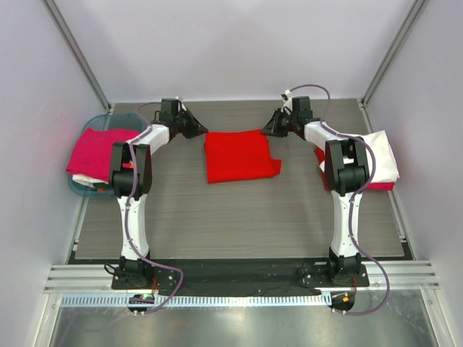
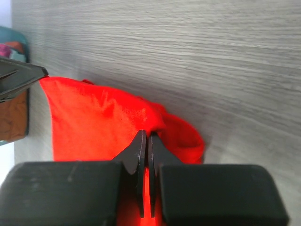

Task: Fold and stack the t-shirts
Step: Fold the tshirt

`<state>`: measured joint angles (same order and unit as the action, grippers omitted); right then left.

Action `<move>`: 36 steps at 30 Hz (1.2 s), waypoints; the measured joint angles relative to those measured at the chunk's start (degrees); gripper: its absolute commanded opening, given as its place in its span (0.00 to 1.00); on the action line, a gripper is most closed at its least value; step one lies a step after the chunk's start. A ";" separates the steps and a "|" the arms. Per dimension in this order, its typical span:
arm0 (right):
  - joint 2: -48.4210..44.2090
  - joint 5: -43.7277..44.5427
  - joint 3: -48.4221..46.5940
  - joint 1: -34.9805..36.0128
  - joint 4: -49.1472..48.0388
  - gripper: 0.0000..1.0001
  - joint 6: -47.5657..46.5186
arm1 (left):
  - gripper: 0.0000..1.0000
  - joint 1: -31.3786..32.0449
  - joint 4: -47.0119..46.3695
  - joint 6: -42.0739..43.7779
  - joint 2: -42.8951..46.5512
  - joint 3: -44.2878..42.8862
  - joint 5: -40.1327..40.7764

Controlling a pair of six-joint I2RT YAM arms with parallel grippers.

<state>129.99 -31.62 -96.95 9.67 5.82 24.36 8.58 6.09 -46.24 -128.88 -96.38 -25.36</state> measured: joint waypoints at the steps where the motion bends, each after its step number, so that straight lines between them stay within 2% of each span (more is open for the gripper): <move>1: -1.22 0.11 0.74 0.00 0.02 0.01 0.02 | 0.00 0.02 -0.11 0.00 0.61 0.33 -0.17; 9: -9.62 2.03 6.91 -0.02 -0.48 0.01 0.00 | 0.00 0.44 -1.05 -0.02 4.61 1.38 -1.27; 15: -10.08 2.89 8.74 -0.42 -0.44 0.02 0.15 | 0.00 1.29 -1.40 -0.26 3.37 -0.02 -1.22; 17: -9.77 2.99 8.81 -0.70 -0.37 0.05 0.31 | 0.01 1.62 -1.55 -0.33 1.86 -1.46 -1.22; 18: -9.68 3.04 8.81 -0.81 -0.46 0.19 0.44 | 0.02 1.75 -1.55 -0.44 0.83 -2.47 -1.22; 19: -9.29 3.06 8.79 -1.01 -0.52 0.34 0.74 | 0.17 1.84 -1.57 -0.61 -0.09 -3.37 -1.22; 20: -8.94 3.06 8.70 -1.18 -0.59 0.48 1.07 | 0.26 1.90 -1.57 -0.81 -1.46 -4.70 -1.25; 21: -8.37 3.17 8.48 -1.31 -0.57 0.57 1.49 | 0.31 1.97 -1.51 -0.98 -2.58 -5.64 -1.27; 22: -7.56 3.17 8.04 -1.40 -0.42 0.59 1.55 | 0.42 2.03 -1.40 -1.42 -3.50 -6.49 -1.16; 25: -5.16 3.26 6.19 -1.62 0.68 0.67 1.27 | 0.61 2.05 -0.46 -0.87 -4.42 -6.21 -0.44; 29: -4.83 4.42 6.21 -1.77 2.21 0.68 1.20 | 0.68 2.05 -0.09 1.22 -2.10 -3.52 1.22; 36: -4.85 4.96 8.87 -1.75 2.05 0.66 1.27 | 0.66 2.05 0.96 3.39 4.20 1.64 2.67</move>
<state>125.14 -26.65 -88.07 7.92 7.88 25.63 10.63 7.05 -42.85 -124.68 -94.74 -22.70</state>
